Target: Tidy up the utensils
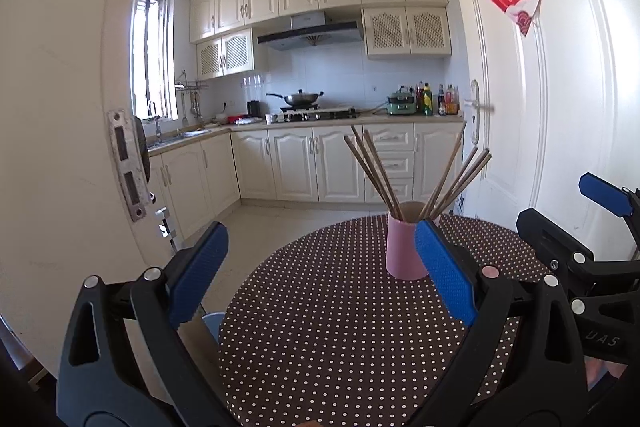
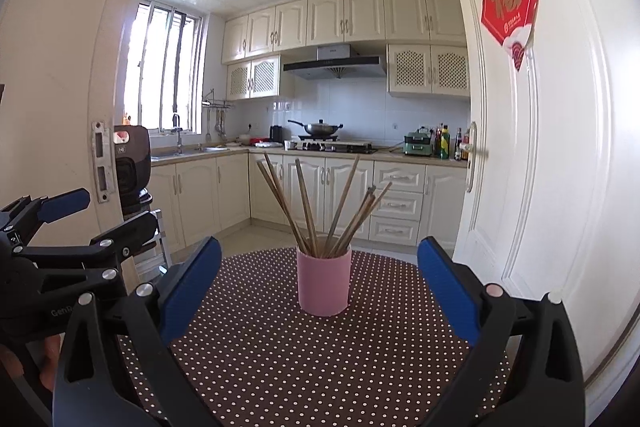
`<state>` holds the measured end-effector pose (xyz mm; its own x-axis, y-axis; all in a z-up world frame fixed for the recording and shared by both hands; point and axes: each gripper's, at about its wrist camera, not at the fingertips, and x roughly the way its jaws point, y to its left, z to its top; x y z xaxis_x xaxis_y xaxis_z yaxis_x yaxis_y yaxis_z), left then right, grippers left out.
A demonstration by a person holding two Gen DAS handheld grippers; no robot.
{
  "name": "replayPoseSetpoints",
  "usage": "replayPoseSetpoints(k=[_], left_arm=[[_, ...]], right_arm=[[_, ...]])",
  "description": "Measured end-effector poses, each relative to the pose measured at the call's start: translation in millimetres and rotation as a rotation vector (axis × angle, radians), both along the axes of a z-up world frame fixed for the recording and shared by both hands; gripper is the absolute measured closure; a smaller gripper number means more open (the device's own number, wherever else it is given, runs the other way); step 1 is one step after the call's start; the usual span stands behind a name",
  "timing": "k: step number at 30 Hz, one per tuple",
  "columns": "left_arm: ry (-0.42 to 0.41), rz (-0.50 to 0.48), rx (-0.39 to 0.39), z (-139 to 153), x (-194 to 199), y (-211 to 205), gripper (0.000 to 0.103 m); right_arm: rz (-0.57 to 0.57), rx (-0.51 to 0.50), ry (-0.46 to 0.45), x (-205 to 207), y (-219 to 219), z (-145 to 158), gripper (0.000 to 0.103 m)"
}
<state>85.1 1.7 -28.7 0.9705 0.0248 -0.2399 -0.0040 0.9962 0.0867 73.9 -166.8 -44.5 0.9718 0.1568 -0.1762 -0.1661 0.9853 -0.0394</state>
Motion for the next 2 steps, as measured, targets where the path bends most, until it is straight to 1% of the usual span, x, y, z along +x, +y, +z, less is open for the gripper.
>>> replayPoseSetpoints(k=[2], left_arm=[[0.020,0.003,0.011,-4.9,8.5,-1.7,0.010]], right_arm=[[0.000,-0.002,0.012,3.9,-0.1,-2.4,0.008]])
